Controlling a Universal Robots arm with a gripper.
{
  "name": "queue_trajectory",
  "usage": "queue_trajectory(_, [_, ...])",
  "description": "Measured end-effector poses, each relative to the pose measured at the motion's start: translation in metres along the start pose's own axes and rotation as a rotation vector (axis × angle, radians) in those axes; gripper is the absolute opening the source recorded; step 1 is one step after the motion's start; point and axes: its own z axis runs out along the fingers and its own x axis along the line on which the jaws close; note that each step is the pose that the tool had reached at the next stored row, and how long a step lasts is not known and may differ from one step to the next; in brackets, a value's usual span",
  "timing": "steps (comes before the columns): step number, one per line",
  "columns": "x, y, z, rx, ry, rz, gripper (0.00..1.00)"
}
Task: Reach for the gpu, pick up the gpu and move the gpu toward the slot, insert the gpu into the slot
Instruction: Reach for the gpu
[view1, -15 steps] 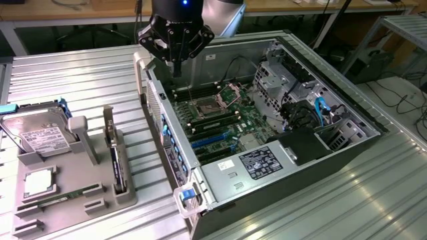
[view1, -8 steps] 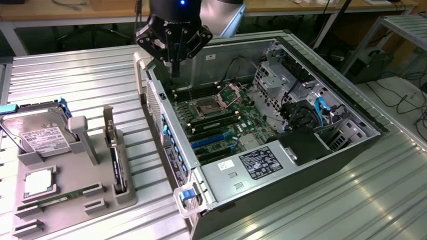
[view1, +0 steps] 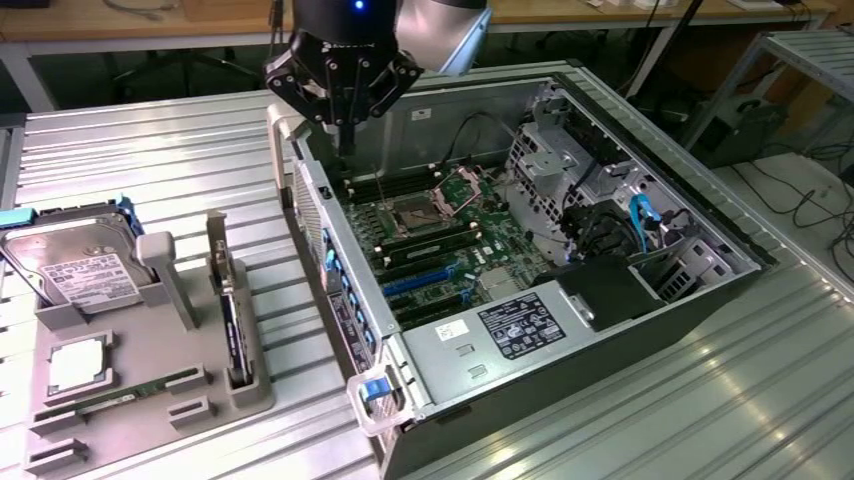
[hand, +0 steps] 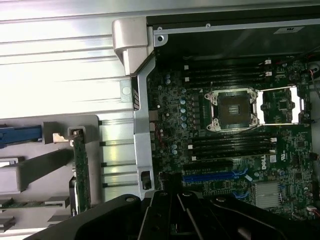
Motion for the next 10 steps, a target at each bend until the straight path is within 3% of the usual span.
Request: queue_trajectory(10, [0.0063, -0.0006, -0.0002, 0.0000, 0.0000, 0.000, 0.11])
